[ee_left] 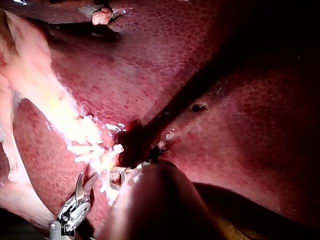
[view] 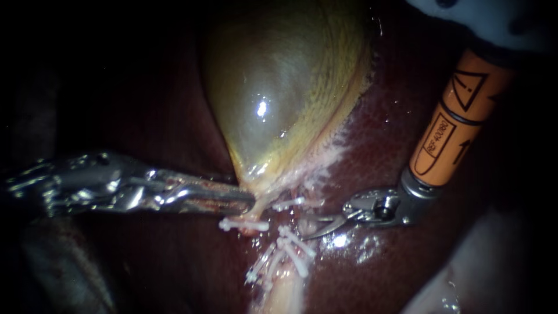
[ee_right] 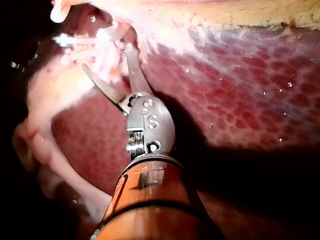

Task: Go back from the cut right tube

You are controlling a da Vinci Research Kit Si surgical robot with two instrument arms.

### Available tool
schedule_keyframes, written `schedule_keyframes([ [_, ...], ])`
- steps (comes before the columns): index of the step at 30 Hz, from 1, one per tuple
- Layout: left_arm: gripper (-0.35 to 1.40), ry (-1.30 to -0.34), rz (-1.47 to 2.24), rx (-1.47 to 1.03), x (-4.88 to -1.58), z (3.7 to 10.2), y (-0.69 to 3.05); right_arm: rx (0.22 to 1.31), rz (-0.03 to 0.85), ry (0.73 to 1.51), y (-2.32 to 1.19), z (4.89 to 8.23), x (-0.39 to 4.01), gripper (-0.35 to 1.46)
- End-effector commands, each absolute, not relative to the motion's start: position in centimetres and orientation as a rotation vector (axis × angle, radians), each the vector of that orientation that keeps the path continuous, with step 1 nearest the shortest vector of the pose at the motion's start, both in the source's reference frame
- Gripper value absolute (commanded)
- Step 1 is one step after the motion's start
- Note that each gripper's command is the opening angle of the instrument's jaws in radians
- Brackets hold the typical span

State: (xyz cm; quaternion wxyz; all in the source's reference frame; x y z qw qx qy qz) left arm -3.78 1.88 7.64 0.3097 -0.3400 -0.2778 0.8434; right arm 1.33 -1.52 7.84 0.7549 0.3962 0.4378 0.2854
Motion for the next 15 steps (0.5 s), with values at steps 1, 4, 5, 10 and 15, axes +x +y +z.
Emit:
schedule_keyframes([
  [1,-0.35,-0.735,2.228,-0.899,-3.78,7.65,1.89,0.863,0.621,0.956,-1.51,7.83,1.31,0.81],
  [4,-0.35,-0.735,2.229,-0.899,-3.77,7.69,1.91,0.855,0.606,0.966,-1.49,7.79,1.25,0.79],
  [5,-0.35,-0.735,2.229,-0.899,-3.77,7.71,1.91,0.851,0.599,0.970,-1.48,7.77,1.23,0.79],
  [10,-0.35,-0.735,2.230,-0.900,-3.76,7.78,1.94,0.826,0.568,0.999,-1.42,7.67,1.12,0.79],
  [15,-0.35,-0.735,2.230,-0.900,-3.77,7.84,1.97,0.802,0.537,1.028,-1.36,7.54,1.00,0.78],
])
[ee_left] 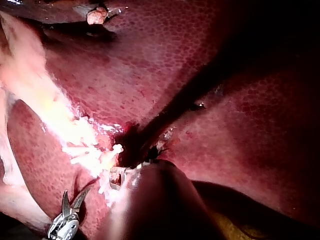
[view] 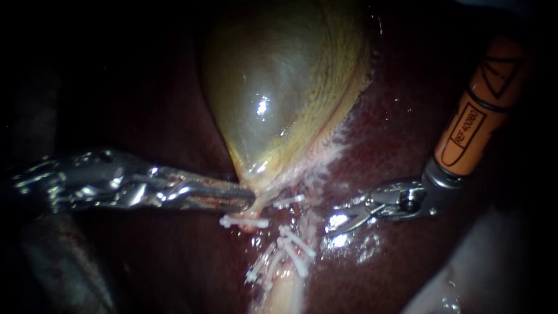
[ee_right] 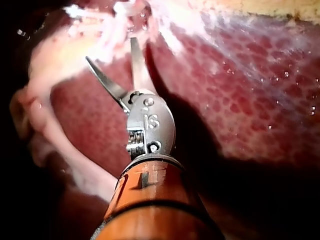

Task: Go back from the cut right tube

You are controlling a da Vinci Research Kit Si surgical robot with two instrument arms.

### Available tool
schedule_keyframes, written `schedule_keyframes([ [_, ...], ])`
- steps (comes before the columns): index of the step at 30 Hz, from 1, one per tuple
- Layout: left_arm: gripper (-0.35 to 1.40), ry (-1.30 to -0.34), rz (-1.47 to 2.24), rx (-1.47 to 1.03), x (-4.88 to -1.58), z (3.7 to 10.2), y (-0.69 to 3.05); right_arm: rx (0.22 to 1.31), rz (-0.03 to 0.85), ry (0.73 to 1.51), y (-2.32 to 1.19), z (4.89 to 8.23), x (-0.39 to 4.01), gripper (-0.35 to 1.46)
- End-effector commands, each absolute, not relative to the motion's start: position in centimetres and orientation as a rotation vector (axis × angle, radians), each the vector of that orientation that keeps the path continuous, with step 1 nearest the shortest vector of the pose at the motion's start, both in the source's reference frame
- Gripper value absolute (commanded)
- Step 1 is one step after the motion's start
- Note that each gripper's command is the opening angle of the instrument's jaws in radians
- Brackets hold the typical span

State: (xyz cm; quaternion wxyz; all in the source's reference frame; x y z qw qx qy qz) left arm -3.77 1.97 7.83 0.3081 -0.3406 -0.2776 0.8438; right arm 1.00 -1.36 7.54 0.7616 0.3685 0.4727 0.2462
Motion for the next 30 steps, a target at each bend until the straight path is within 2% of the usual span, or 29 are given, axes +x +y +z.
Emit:
schedule_keyframes([
  [1,-0.35,-0.735,2.230,-0.901,-3.77,7.85,1.98,0.798,0.534,1.034,-1.35,7.51,0.98,0.78],
  [13,-0.35,-0.728,2.183,-0.924,-3.84,8.19,2.10,0.758,0.477,1.079,-1.25,7.37,0.71,0.69],
  [30,-0.35,-0.782,2.094,-1.023,-4.22,8.43,2.05,0.740,0.448,1.092,-1.23,7.33,0.64,0.68],
])
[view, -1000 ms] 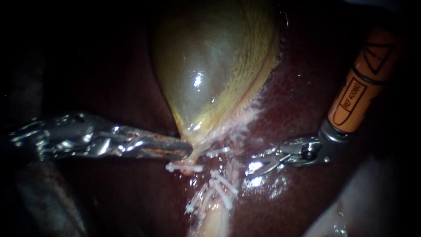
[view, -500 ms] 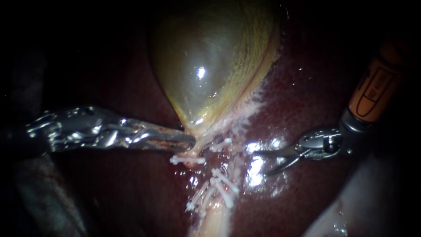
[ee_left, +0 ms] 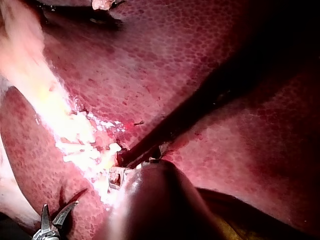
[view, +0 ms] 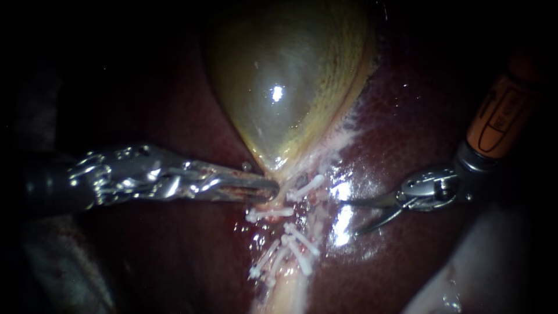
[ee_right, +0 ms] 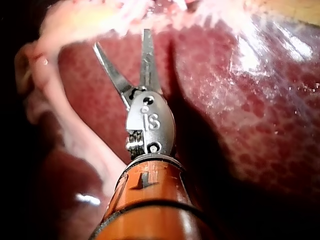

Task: Go back from the cut right tube

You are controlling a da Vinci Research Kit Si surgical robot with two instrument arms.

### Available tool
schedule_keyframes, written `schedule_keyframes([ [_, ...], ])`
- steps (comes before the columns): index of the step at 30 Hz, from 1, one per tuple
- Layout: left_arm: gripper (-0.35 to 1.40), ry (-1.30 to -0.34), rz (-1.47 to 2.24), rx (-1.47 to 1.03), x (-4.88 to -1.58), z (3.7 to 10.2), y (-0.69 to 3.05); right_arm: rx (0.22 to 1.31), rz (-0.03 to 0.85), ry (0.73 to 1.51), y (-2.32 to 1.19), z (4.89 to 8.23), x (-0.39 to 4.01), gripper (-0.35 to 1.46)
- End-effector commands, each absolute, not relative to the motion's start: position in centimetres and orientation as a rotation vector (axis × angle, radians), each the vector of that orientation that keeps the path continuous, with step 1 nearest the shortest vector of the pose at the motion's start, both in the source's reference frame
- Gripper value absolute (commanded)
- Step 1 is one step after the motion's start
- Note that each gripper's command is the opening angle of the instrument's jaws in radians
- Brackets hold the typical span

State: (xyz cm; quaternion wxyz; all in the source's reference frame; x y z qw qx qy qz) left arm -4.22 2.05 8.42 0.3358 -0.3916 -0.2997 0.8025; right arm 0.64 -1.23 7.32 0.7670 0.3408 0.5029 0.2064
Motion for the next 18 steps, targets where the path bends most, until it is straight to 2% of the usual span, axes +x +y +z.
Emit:
schedule_keyframes([
  [1,-0.35,-0.782,2.092,-1.026,-4.22,8.43,2.05,0.741,0.448,1.092,-1.23,7.33,0.63,0.68],
  [18,-0.35,-0.784,2.085,-1.031,-4.23,8.47,2.06,0.728,0.431,1.100,-1.23,7.32,0.62,0.66],
])
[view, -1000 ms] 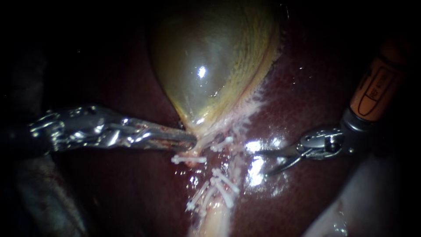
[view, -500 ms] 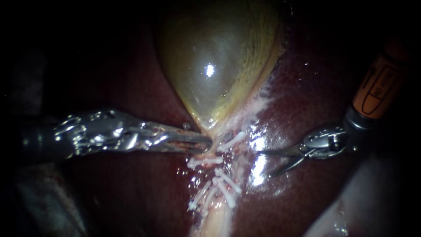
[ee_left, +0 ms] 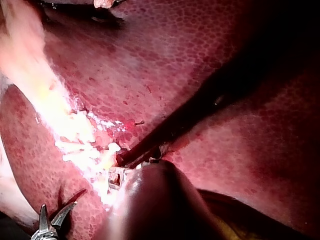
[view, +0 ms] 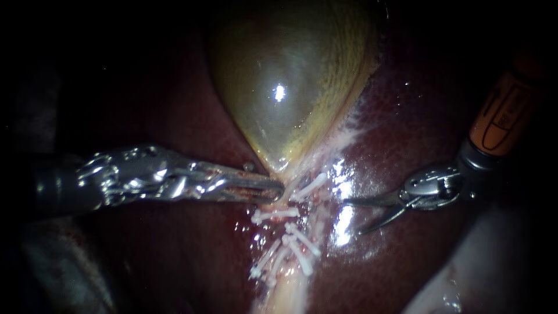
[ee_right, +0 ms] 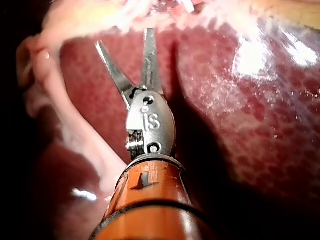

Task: Go back from the cut right tube

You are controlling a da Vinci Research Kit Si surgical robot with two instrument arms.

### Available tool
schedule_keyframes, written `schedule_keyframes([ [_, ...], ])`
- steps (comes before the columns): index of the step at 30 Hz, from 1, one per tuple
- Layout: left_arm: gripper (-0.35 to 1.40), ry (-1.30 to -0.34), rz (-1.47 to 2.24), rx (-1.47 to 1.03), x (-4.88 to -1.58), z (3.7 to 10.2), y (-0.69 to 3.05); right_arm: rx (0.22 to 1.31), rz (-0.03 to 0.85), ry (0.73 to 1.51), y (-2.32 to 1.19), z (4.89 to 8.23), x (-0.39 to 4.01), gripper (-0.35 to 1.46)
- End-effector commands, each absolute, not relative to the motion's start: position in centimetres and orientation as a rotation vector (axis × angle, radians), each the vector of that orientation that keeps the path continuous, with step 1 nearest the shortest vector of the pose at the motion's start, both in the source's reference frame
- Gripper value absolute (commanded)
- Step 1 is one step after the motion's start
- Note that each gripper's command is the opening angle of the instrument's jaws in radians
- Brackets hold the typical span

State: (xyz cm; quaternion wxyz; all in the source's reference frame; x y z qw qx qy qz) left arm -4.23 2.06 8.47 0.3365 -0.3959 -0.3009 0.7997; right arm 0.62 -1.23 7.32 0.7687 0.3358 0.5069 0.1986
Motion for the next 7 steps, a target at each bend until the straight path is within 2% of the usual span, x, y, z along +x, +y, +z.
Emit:
schedule_keyframes([
  [1,-0.35,-0.784,2.085,-1.031,-4.23,8.47,2.06,0.728,0.431,1.100,-1.23,7.32,0.62,0.66],
  [7,-0.35,-0.784,2.085,-1.031,-4.23,8.47,2.06,0.728,0.431,1.100,-1.23,7.33,0.62,0.64],
])
